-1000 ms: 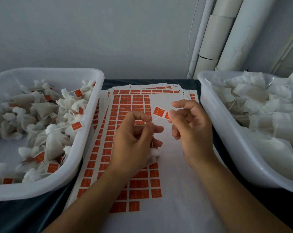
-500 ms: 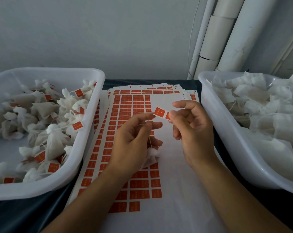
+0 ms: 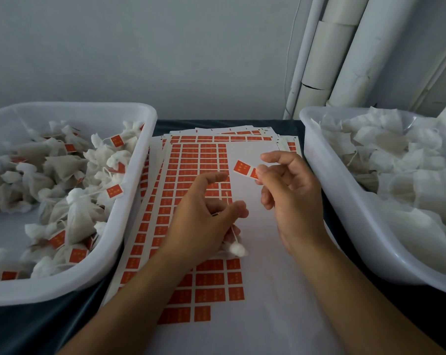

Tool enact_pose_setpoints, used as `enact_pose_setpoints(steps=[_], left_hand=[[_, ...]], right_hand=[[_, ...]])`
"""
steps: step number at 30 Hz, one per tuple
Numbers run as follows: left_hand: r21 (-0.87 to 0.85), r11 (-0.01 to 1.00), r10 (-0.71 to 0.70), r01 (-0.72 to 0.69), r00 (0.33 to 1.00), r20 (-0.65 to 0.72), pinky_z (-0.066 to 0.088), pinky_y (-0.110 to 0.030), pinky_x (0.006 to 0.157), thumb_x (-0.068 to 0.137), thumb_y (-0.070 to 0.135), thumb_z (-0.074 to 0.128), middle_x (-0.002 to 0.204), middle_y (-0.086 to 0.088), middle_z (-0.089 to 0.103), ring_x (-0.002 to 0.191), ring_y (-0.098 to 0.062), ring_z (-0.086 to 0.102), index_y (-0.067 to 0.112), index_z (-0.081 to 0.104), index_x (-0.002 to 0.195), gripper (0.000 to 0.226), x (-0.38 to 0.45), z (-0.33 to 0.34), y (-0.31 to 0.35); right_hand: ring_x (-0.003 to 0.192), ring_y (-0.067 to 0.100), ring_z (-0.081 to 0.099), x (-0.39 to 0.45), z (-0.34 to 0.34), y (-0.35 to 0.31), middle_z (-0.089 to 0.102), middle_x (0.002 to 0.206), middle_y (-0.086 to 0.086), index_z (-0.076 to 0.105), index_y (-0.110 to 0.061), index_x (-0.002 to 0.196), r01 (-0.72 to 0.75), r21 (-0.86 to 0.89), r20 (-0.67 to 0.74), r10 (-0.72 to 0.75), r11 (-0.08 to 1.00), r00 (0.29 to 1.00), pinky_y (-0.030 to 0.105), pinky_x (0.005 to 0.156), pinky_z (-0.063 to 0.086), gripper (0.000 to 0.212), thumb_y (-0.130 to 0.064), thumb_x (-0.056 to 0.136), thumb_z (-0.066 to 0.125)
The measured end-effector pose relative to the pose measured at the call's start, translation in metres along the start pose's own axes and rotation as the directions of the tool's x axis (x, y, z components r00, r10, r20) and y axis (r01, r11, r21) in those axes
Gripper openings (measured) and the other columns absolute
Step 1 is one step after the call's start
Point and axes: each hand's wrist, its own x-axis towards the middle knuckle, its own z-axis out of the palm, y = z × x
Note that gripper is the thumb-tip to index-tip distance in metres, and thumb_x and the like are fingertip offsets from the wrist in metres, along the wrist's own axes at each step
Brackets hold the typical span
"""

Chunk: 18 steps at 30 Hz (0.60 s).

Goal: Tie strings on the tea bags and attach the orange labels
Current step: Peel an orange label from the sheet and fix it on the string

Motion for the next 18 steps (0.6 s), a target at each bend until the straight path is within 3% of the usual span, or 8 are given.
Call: enact_pose_setpoints(steps=[6,10,14,16,18], left_hand=[[-0.027,0.996,0.084,-0.085,0.996,-0.025,0.052,-0.011,0.053,0.082,0.042,0.070,0.082,0.022,0.076,0.064,-0.006,0.073,0.044,0.039,0.131,0.057,-0.001,0.000,0.001],[0.001,0.983,0.183,-0.183,0.981,-0.063,0.051,-0.011,0.053,0.088,0.031,0.073,0.079,0.017,0.076,0.064,-0.006,0.072,0.033,0.042,0.145,0.064,-0.002,-0.001,-0.001],[0.014,0.960,0.279,-0.280,0.951,-0.136,0.053,-0.011,0.059,0.090,0.036,0.070,0.075,0.015,0.074,0.065,-0.005,0.070,0.033,0.050,0.143,0.057,-0.002,-0.006,0.002],[-0.055,0.960,0.262,-0.273,0.953,-0.155,0.054,-0.011,0.065,0.089,0.041,0.066,0.067,0.013,0.070,0.058,-0.005,0.066,0.034,0.055,0.139,0.051,-0.001,-0.011,0.004],[-0.159,0.958,0.213,-0.237,0.965,-0.153,0.055,-0.010,0.075,0.086,0.044,0.064,0.058,0.009,0.063,0.057,-0.003,0.065,0.035,0.060,0.132,0.048,-0.001,-0.017,0.006]], right_hand=[[0.087,0.012,0.070,0.004,-0.004,-0.001,0.073,0.097,-0.007,0.073,-0.029,0.102,-0.280,0.063,0.252,0.256,0.958,0.933,0.030,0.081,0.058,0.021,-0.037,0.084,0.067],[0.091,0.014,0.071,0.005,-0.007,-0.008,0.073,0.101,-0.003,0.076,-0.033,0.094,-0.329,0.139,0.369,0.259,0.934,0.893,0.029,0.080,0.058,0.013,-0.030,0.087,0.066],[0.092,0.015,0.070,0.011,-0.013,-0.010,0.072,0.109,0.000,0.077,-0.031,0.099,-0.378,0.238,0.370,0.276,0.895,0.887,0.033,0.088,0.057,0.016,-0.027,0.088,0.065],[0.091,0.016,0.070,0.012,-0.019,-0.010,0.072,0.109,0.004,0.077,-0.029,0.102,-0.430,0.312,0.449,0.267,0.847,0.853,0.038,0.092,0.057,0.018,-0.024,0.091,0.063],[0.103,0.027,0.070,0.012,-0.023,-0.011,0.071,0.118,0.007,0.075,-0.025,0.103,-0.475,0.356,0.558,0.225,0.805,0.799,0.048,0.098,0.055,0.017,-0.020,0.096,0.061]])
